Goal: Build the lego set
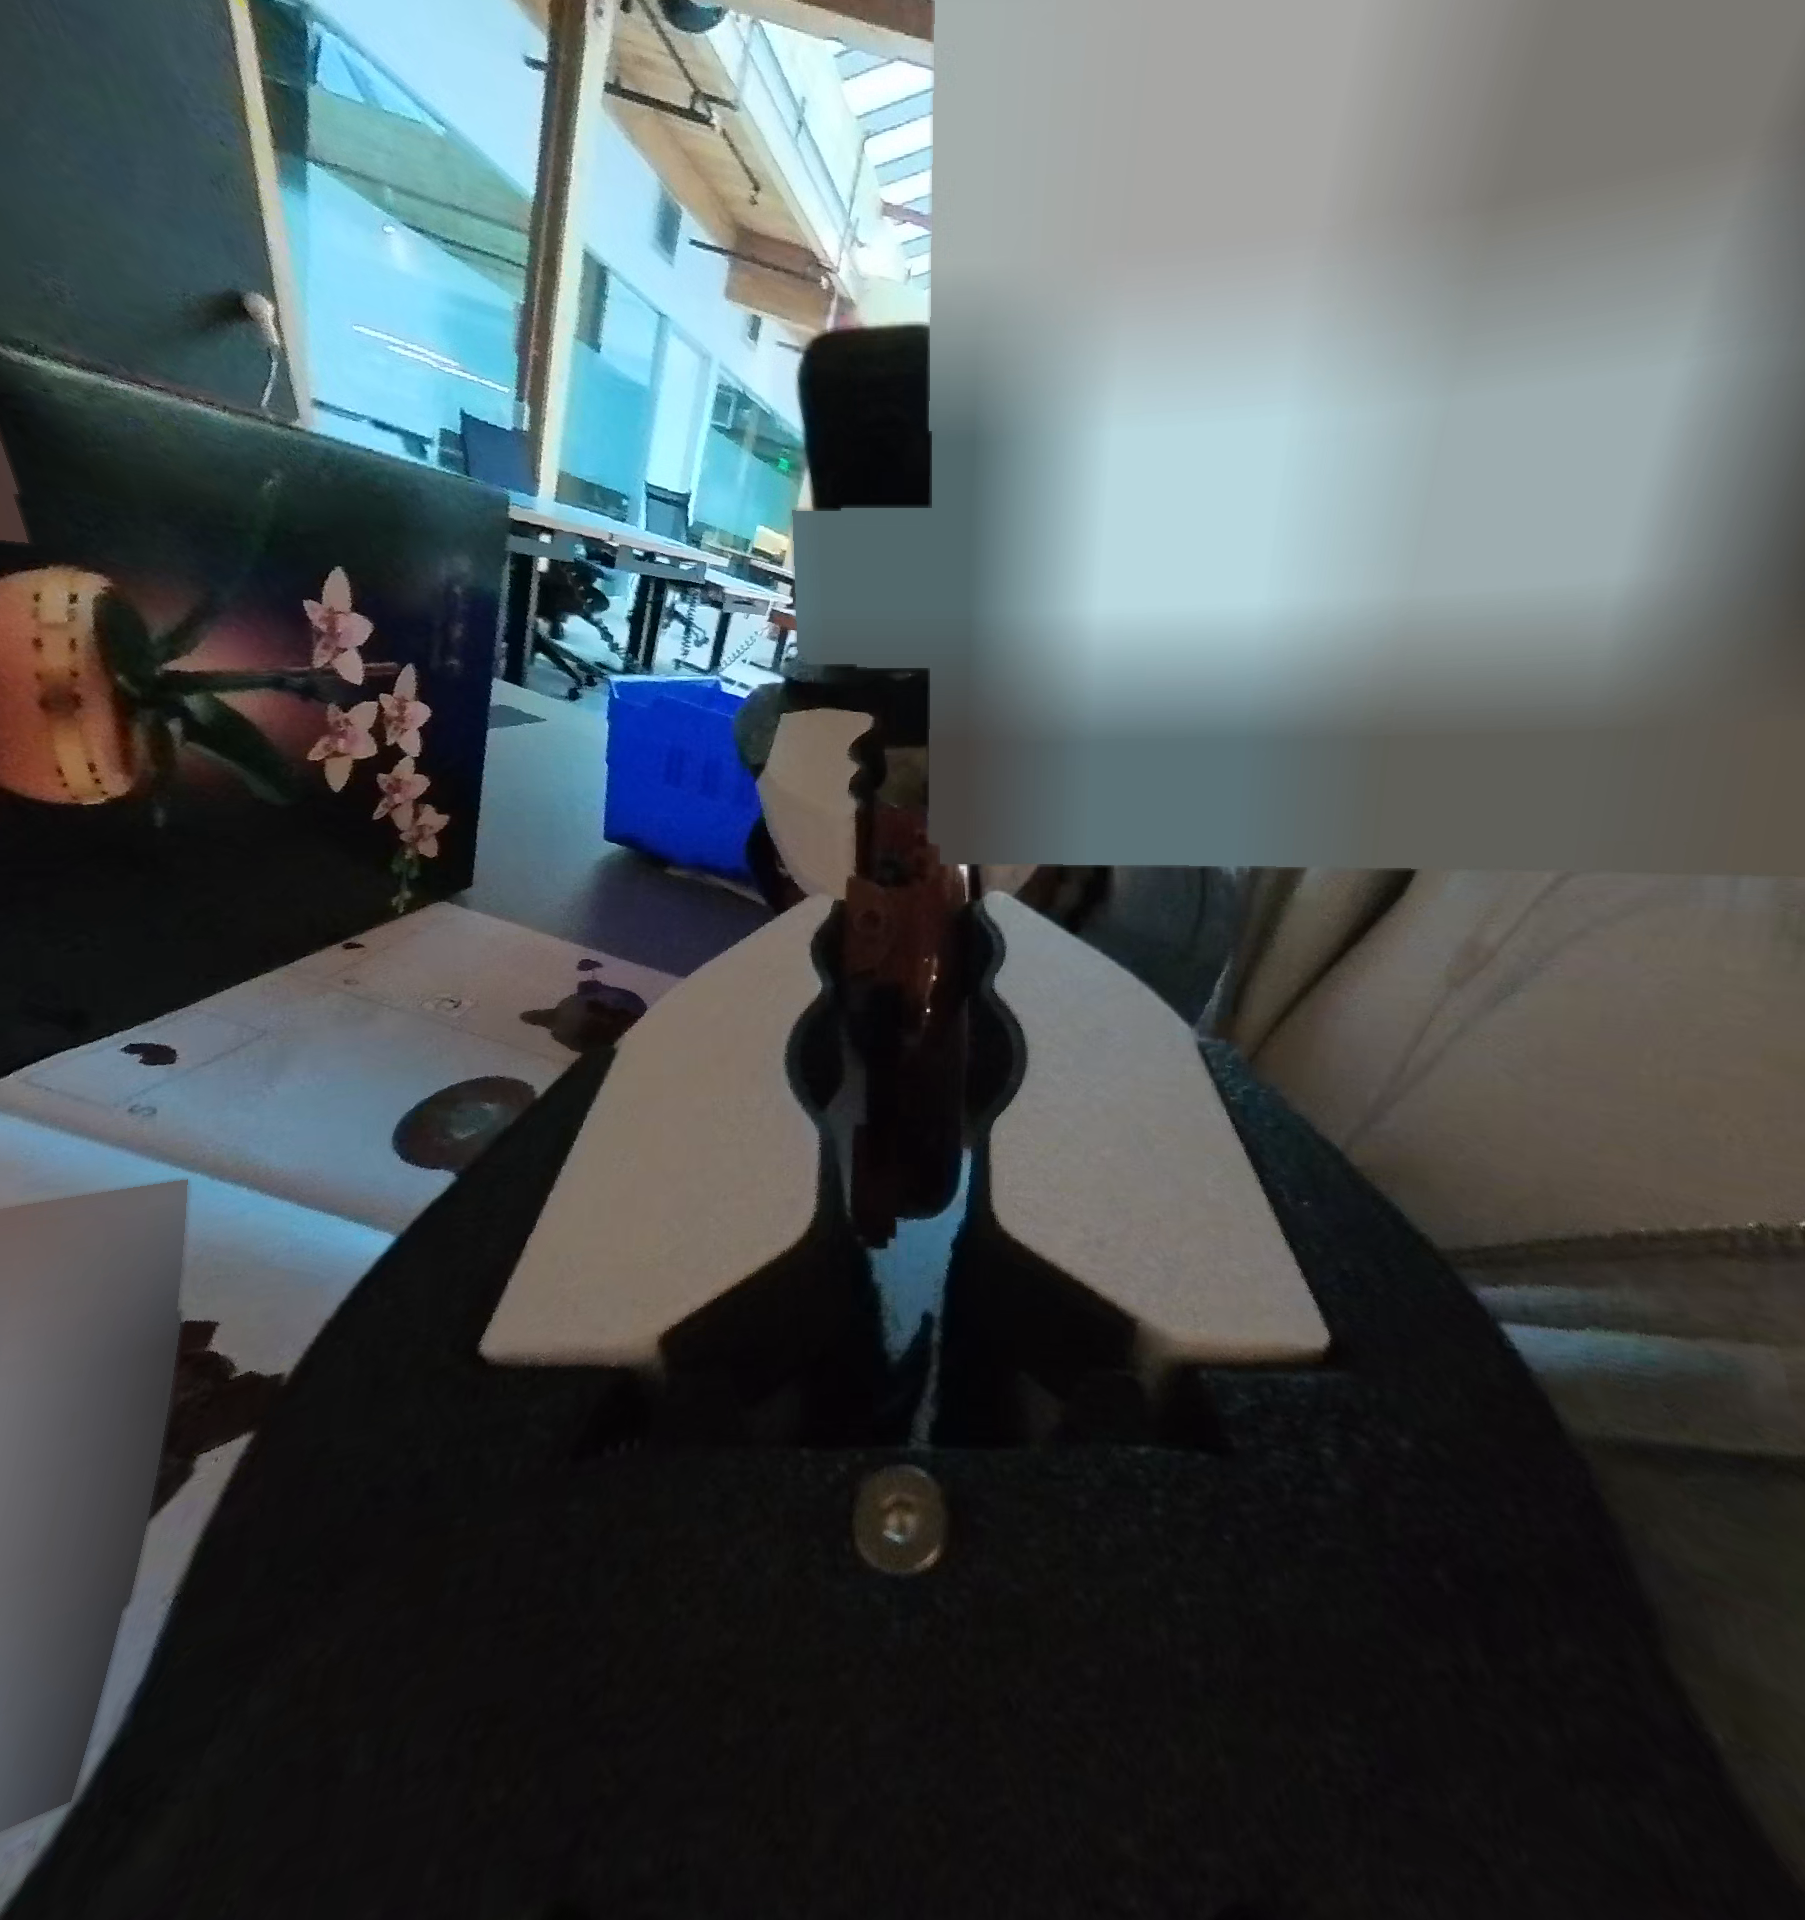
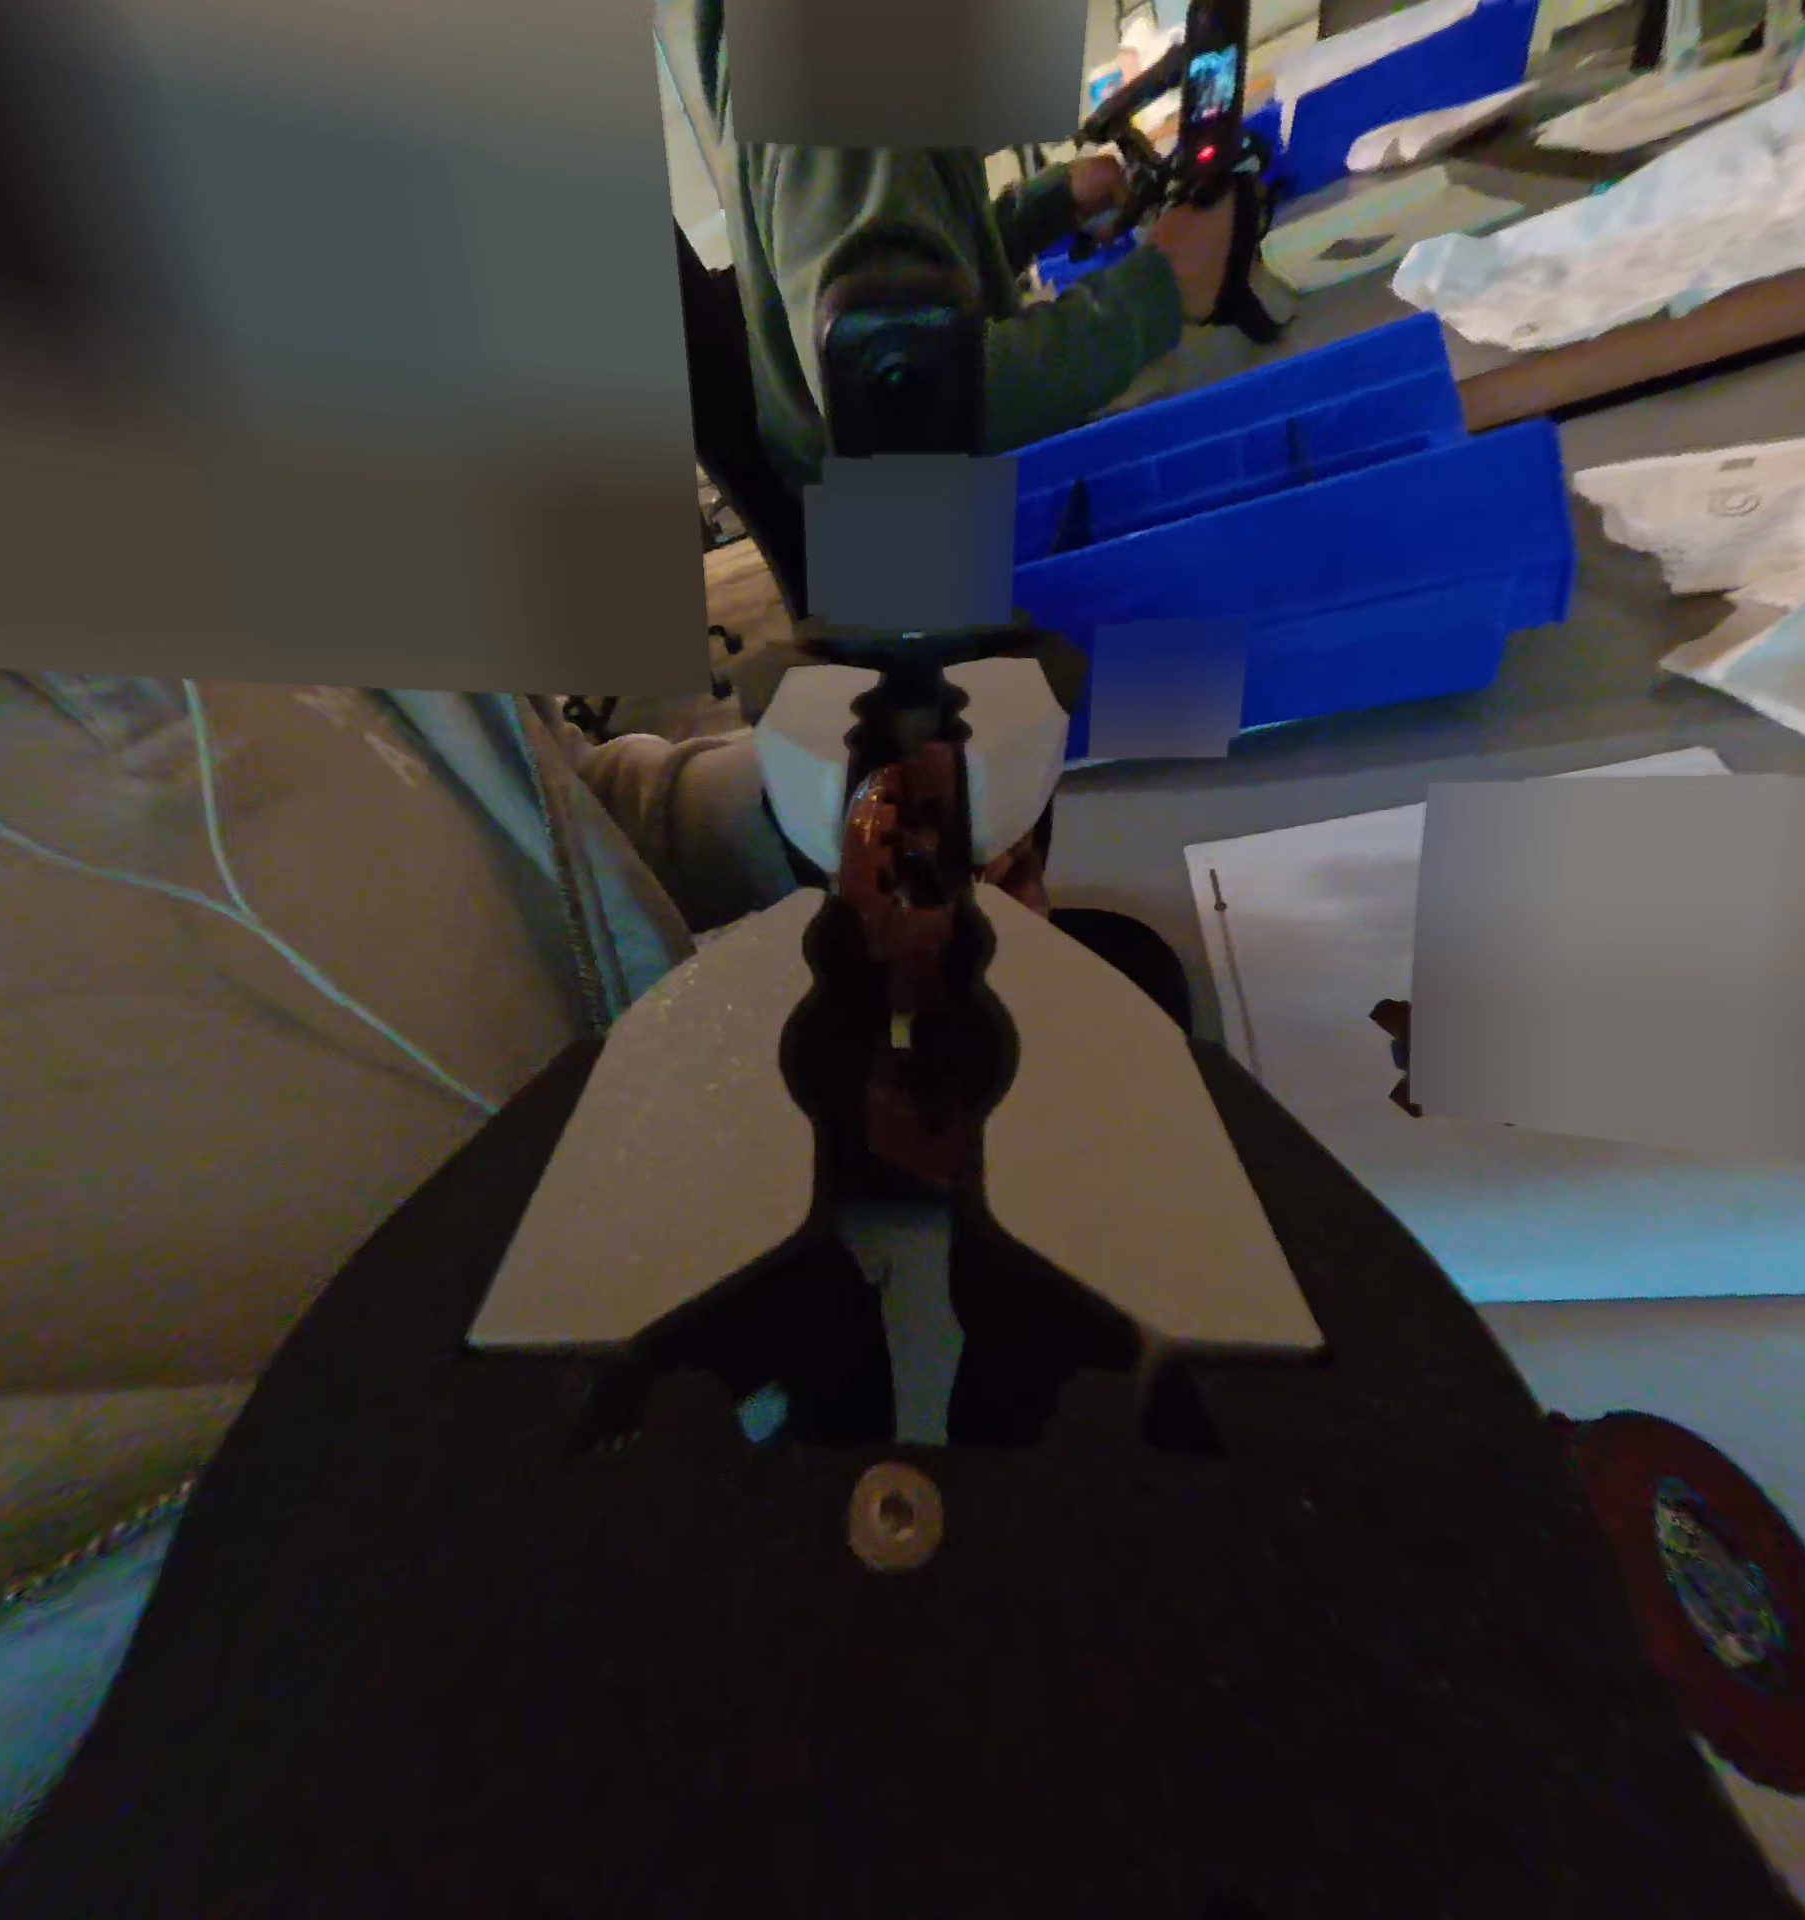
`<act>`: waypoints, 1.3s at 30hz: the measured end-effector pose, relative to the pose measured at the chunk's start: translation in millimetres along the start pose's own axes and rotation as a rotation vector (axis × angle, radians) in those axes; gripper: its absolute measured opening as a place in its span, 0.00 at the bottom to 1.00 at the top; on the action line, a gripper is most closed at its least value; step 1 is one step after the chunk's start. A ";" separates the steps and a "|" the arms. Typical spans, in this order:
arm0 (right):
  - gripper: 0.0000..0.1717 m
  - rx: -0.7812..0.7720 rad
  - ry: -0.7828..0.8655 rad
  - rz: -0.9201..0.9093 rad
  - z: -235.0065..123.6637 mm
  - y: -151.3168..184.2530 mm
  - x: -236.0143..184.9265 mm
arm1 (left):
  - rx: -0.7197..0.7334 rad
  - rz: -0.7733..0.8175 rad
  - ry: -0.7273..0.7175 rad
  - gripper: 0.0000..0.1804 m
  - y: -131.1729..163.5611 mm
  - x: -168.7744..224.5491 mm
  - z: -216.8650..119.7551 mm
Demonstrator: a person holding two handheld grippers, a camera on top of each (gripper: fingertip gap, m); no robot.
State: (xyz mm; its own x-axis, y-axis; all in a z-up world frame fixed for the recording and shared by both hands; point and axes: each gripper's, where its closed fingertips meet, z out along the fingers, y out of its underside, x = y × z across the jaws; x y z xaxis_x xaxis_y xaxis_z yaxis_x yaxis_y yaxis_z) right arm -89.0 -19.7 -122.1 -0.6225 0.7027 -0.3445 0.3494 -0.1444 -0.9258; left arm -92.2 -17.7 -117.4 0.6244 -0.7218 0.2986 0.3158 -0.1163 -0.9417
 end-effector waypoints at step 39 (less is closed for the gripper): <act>0.66 0.341 0.175 0.028 -46.7 -20.9 30.4 | 0.337 -0.769 -0.106 0.10 11.8 -41.3 -15.3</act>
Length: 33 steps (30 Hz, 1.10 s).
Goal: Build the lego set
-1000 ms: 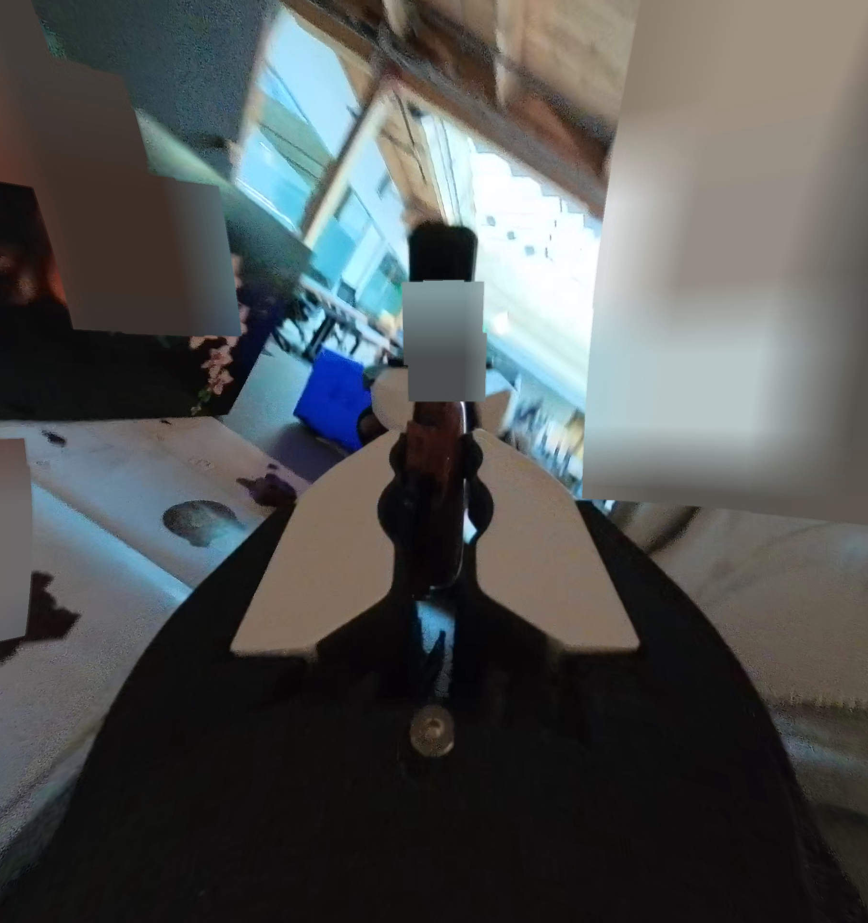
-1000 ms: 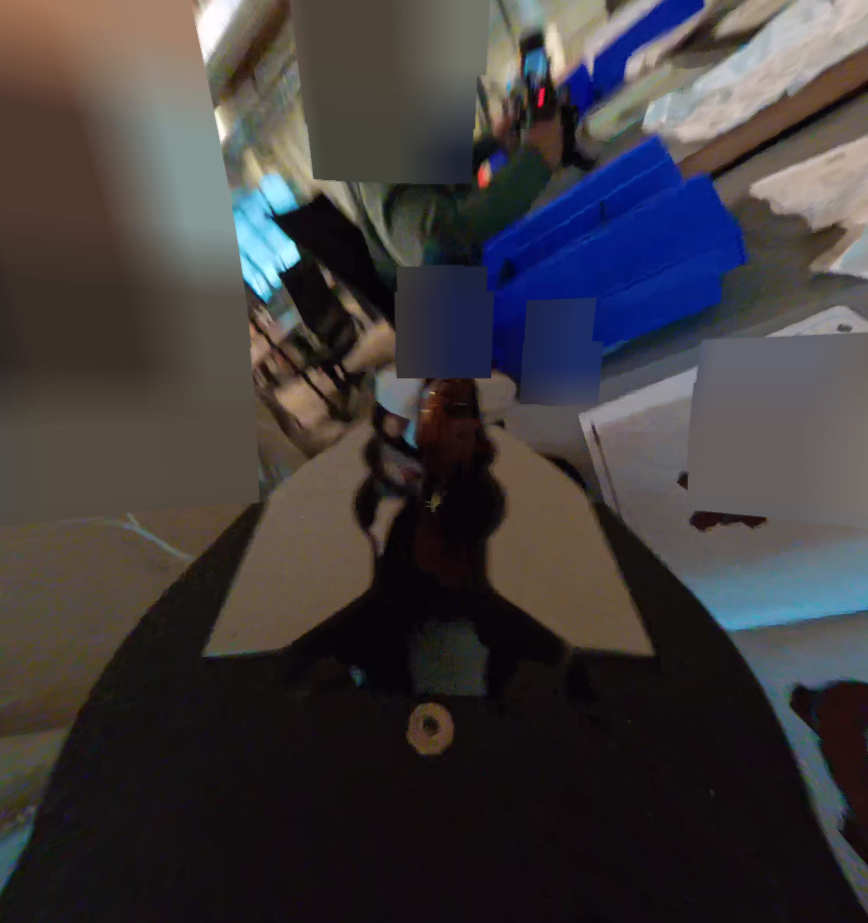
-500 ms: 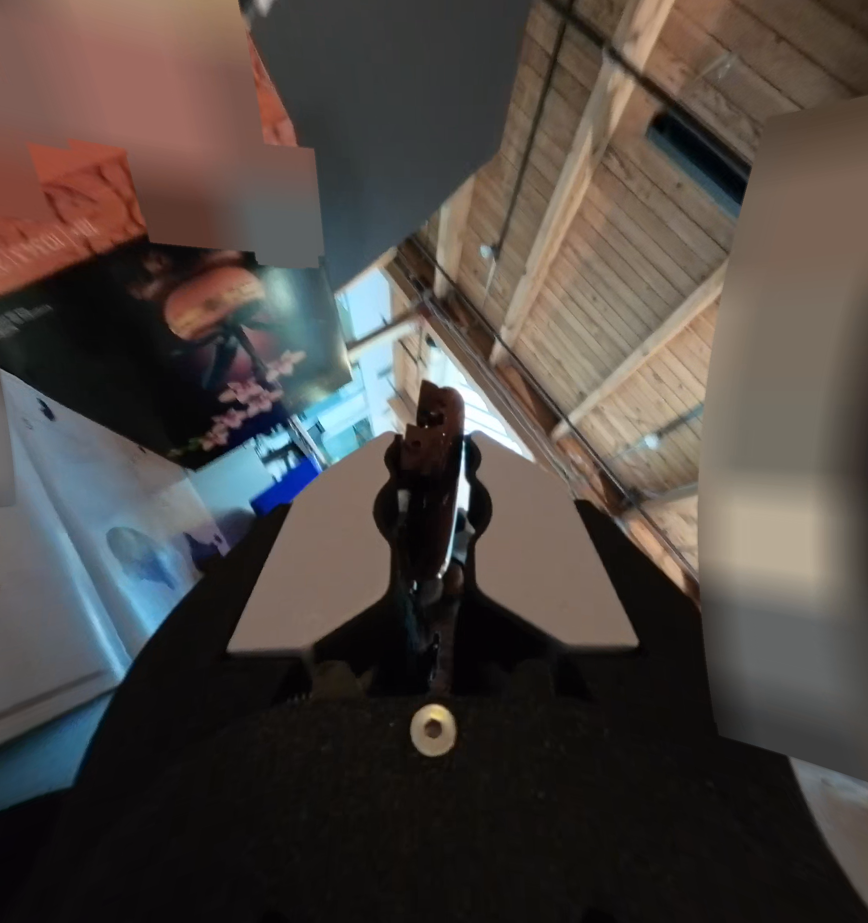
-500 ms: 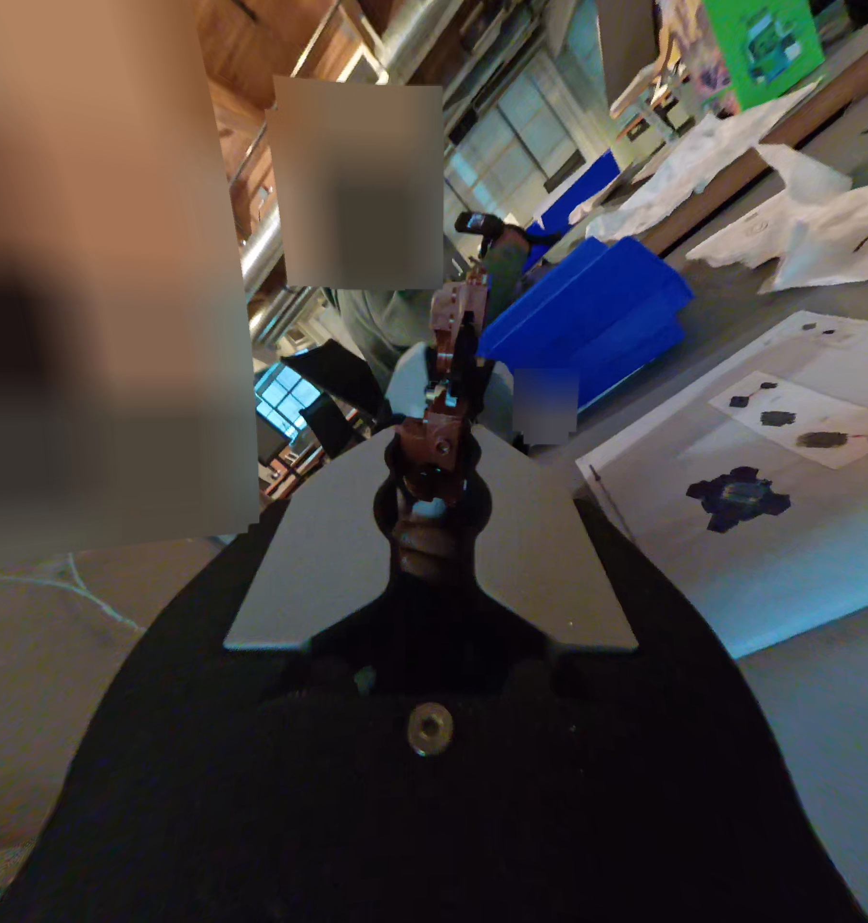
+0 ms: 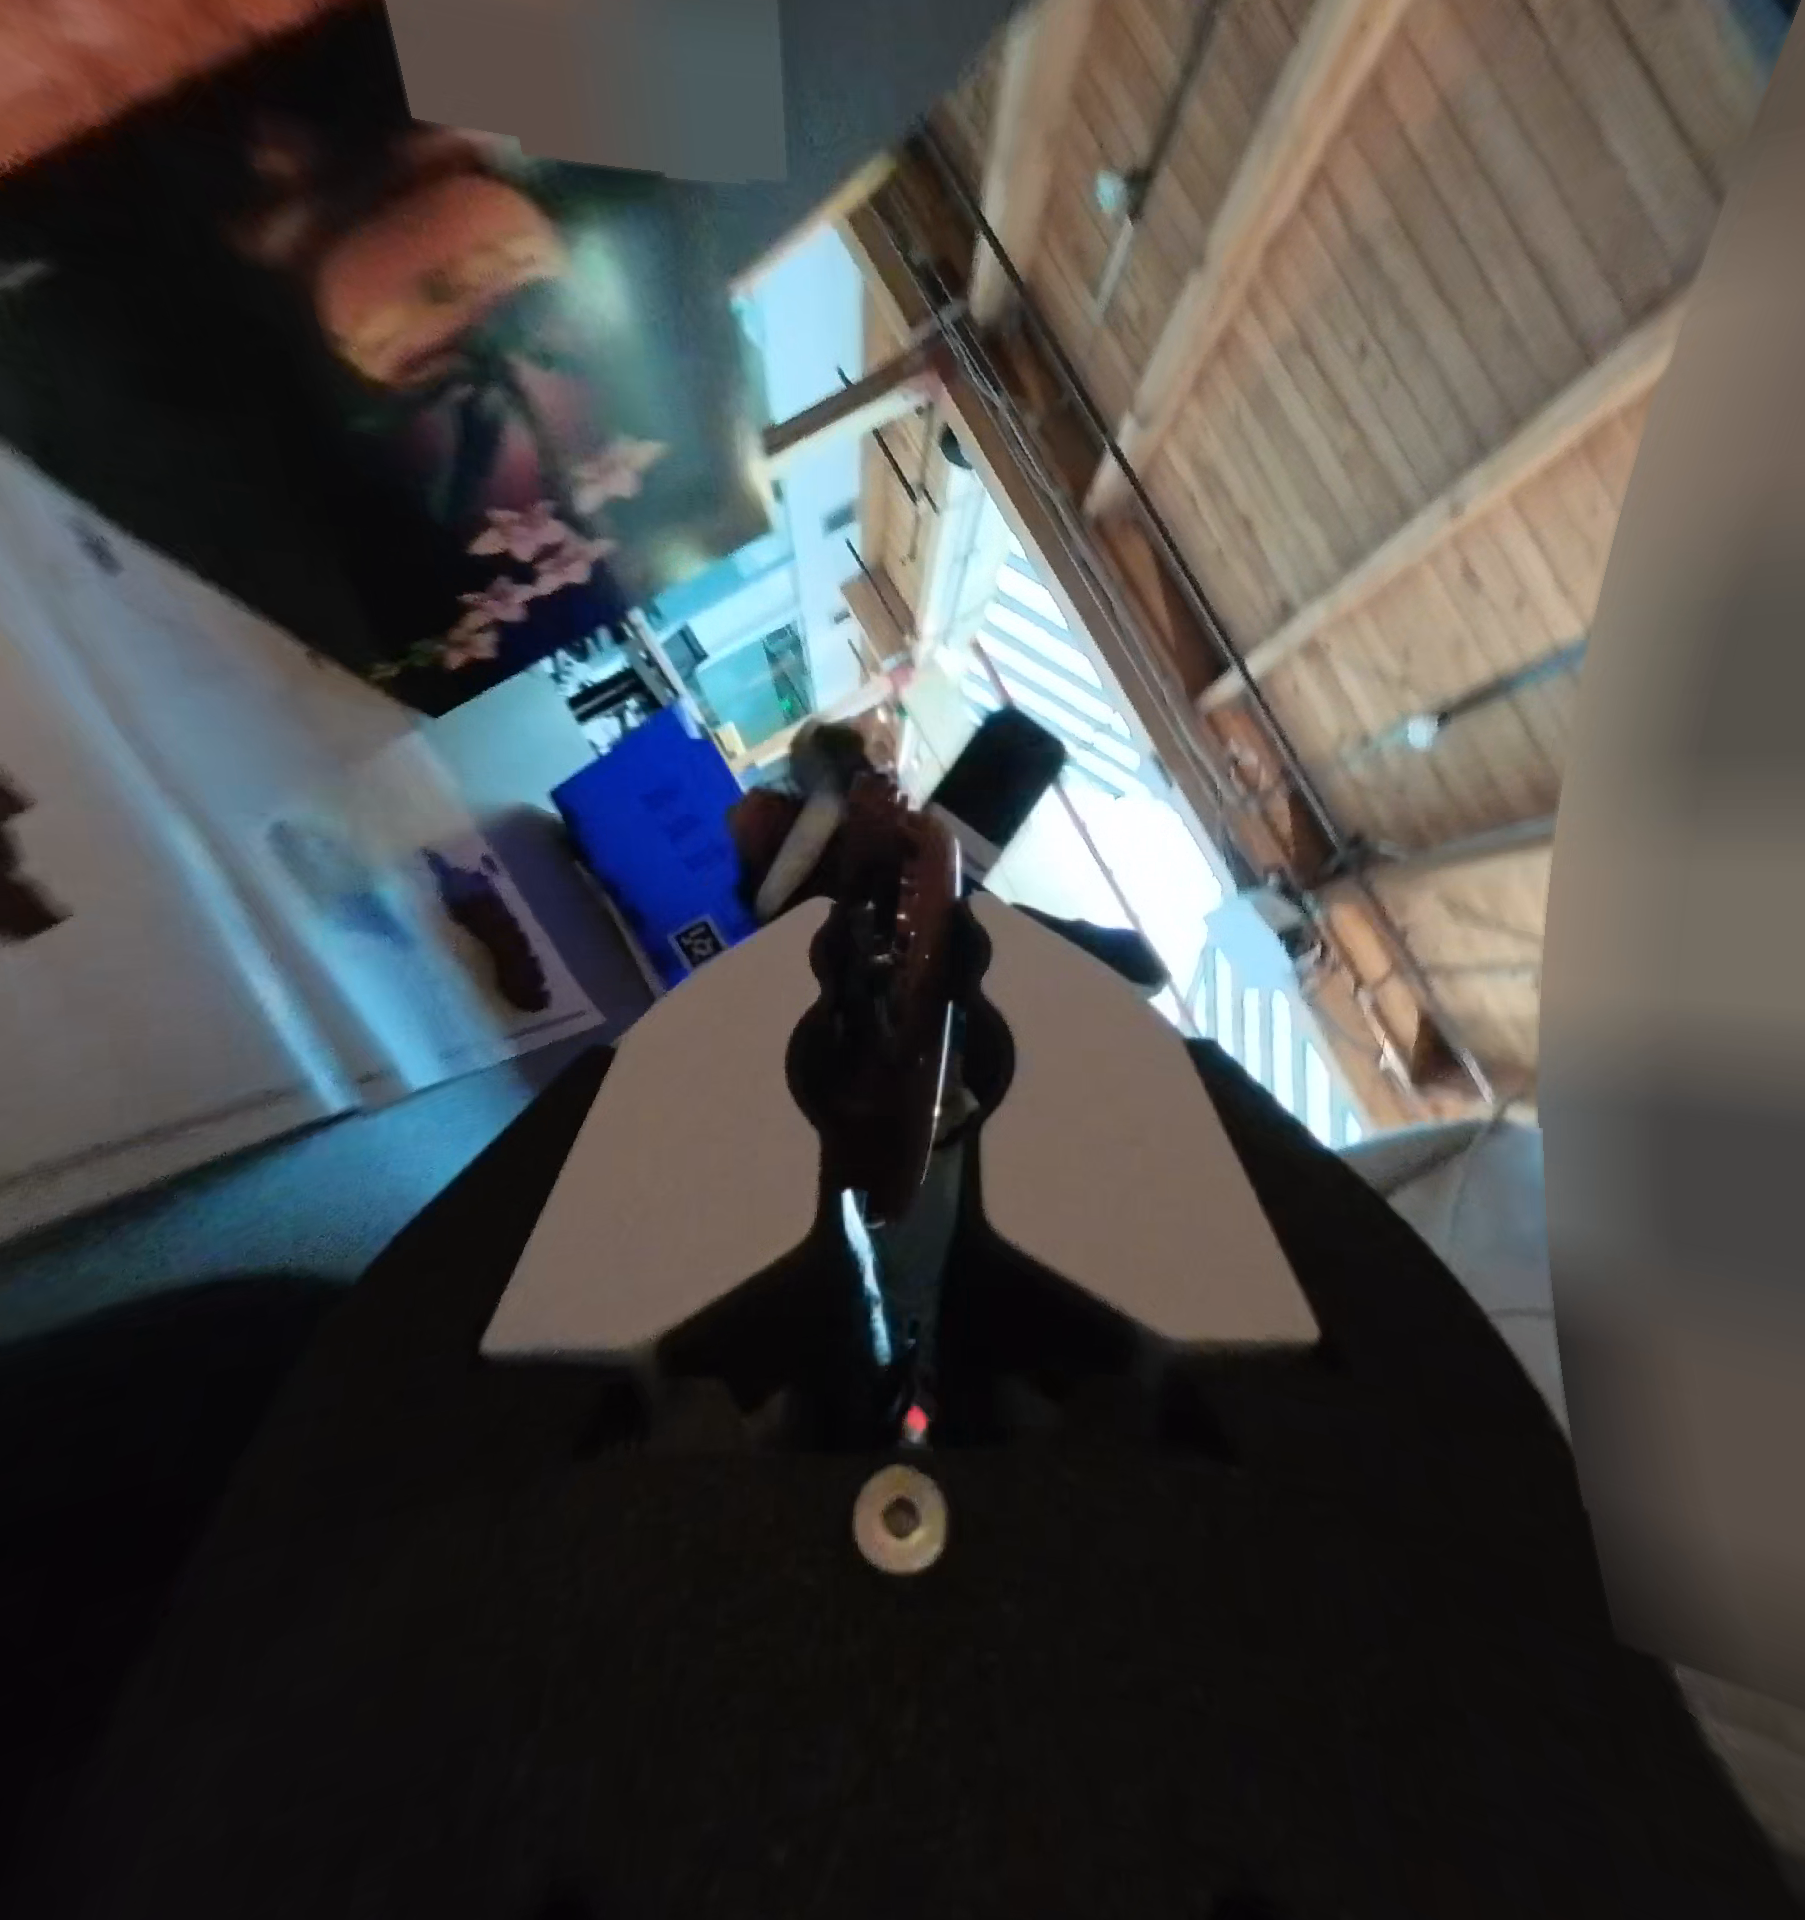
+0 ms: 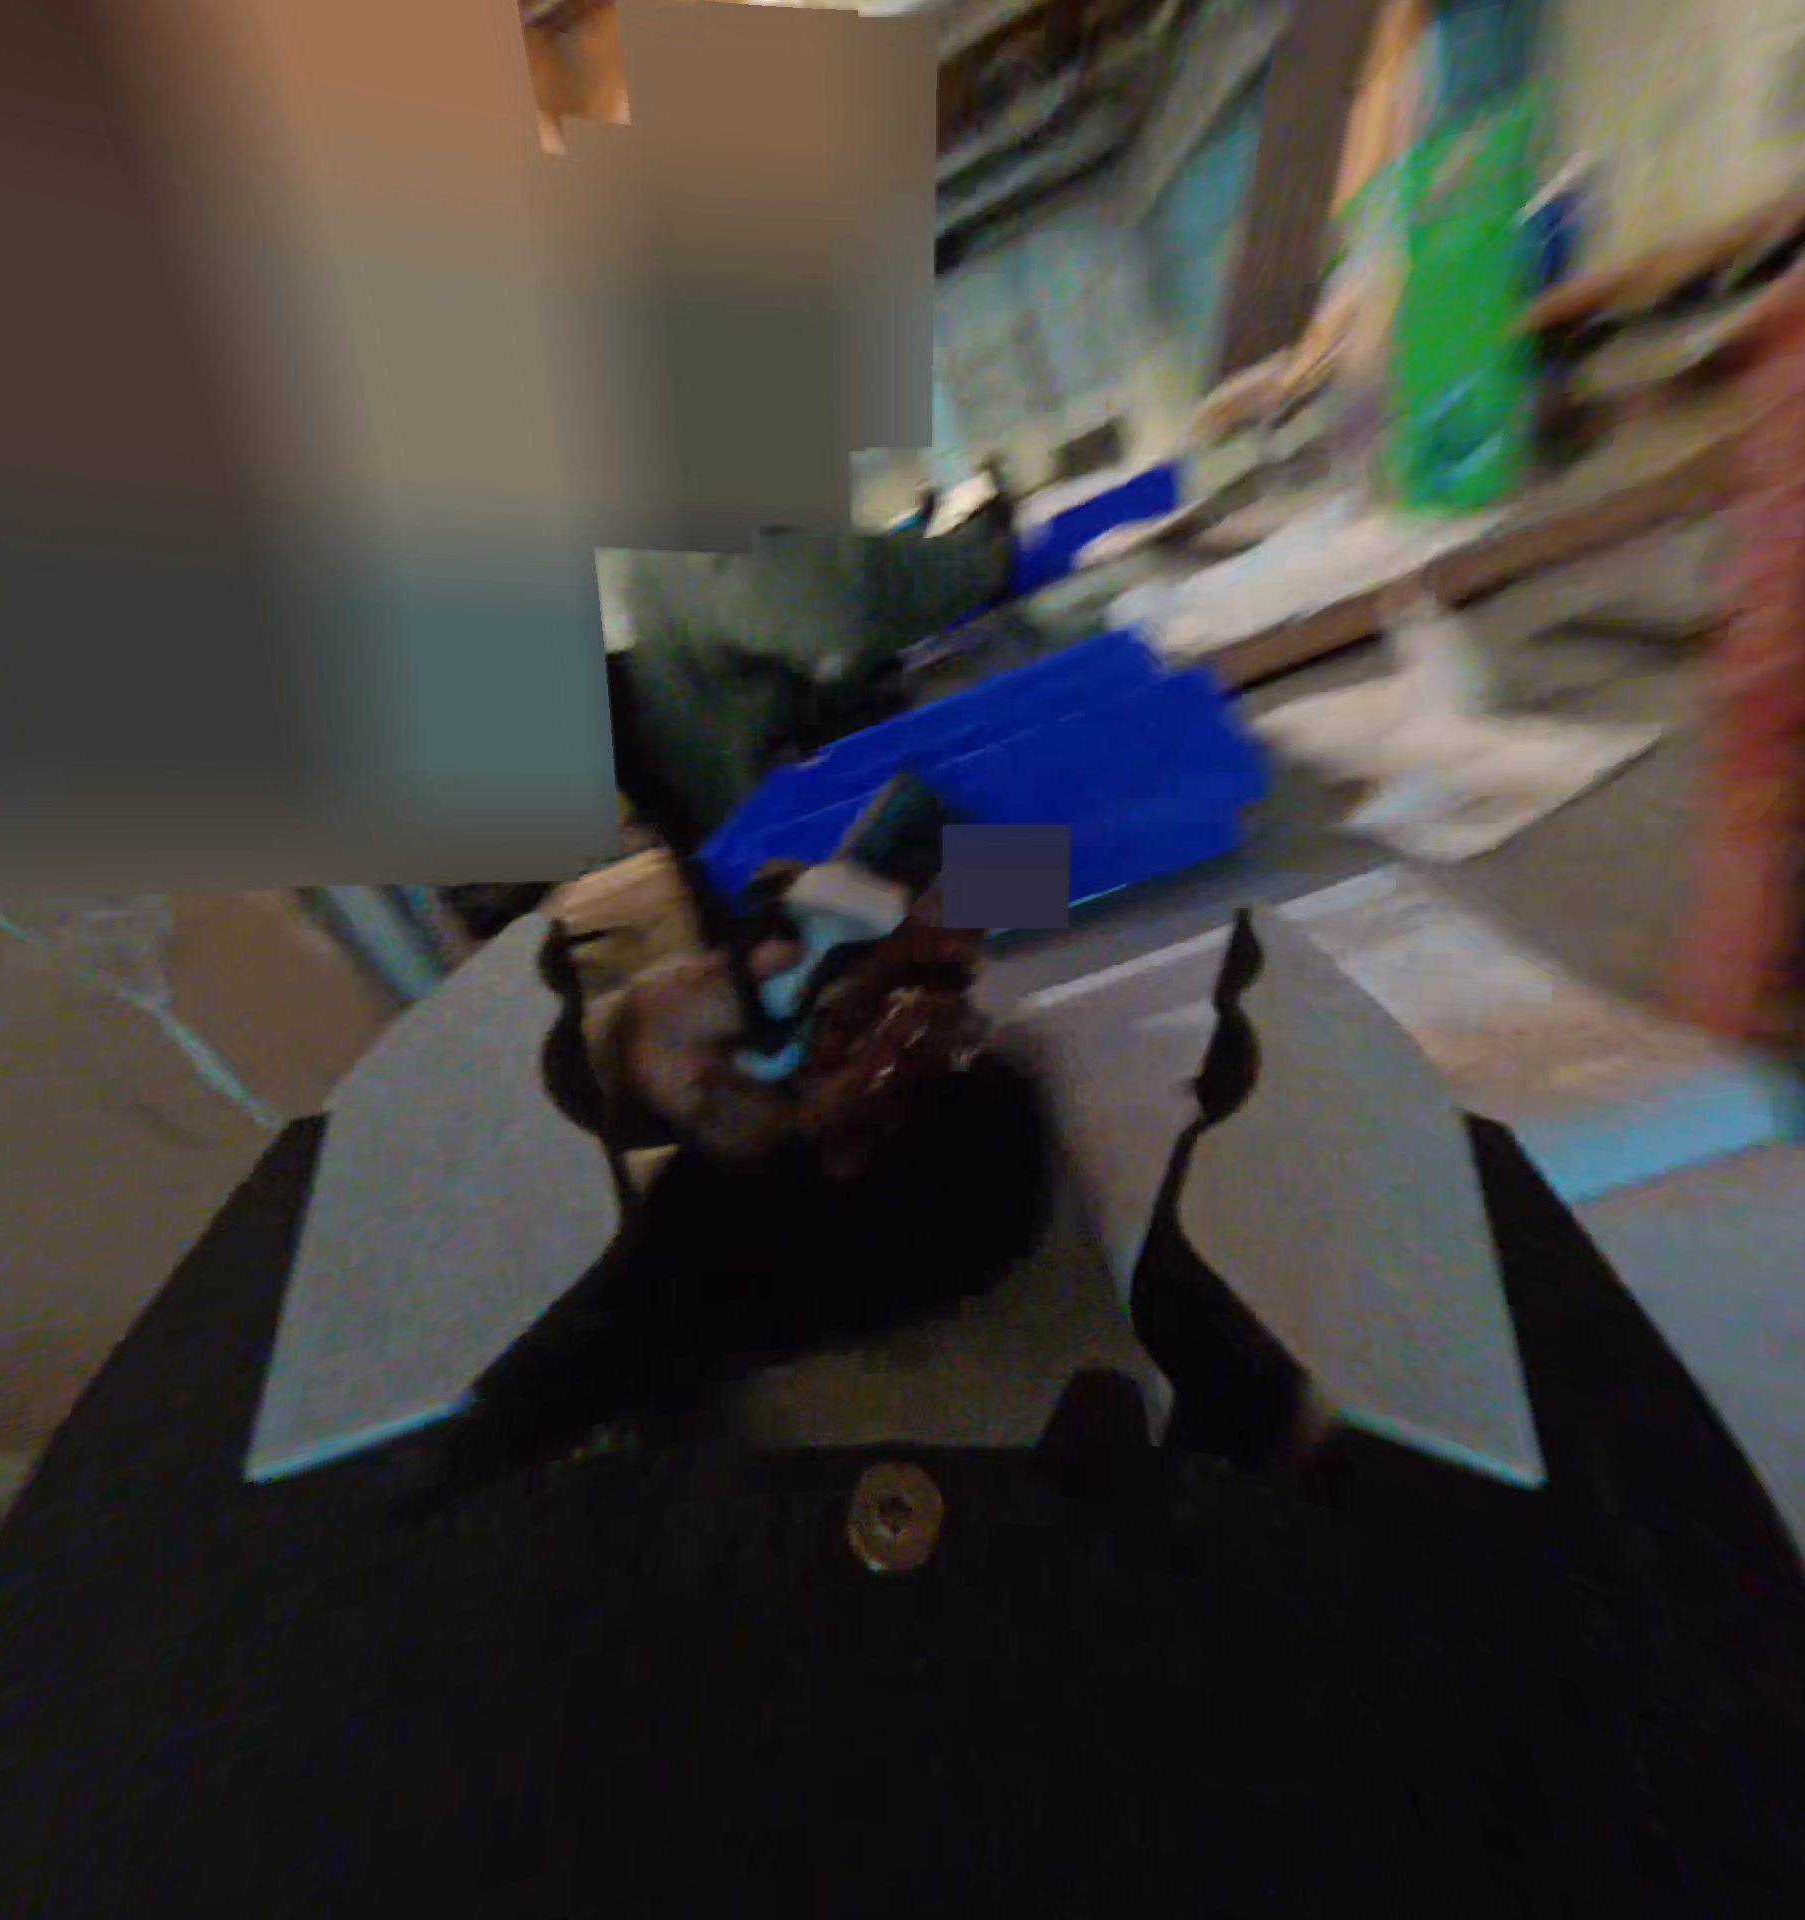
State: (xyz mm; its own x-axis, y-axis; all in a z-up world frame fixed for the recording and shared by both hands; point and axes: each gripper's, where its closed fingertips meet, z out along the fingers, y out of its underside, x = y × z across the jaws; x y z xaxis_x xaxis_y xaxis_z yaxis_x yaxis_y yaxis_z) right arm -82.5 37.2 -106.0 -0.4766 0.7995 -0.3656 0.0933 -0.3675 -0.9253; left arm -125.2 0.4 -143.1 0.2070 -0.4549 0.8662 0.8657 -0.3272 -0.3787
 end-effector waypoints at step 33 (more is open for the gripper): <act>0.12 -0.568 0.790 0.041 -82.1 92.5 99.9 | 0.005 -0.087 -0.133 0.10 2.7 -27.9 -4.7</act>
State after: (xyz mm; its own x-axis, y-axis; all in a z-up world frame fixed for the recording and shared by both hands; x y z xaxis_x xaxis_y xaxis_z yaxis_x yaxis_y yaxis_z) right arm -49.7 122.1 -236.4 0.2410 0.9557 -0.1692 0.6035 -0.2841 -0.7450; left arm -130.7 8.3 -169.8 0.1896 -0.3112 0.9312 0.8850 -0.3565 -0.2993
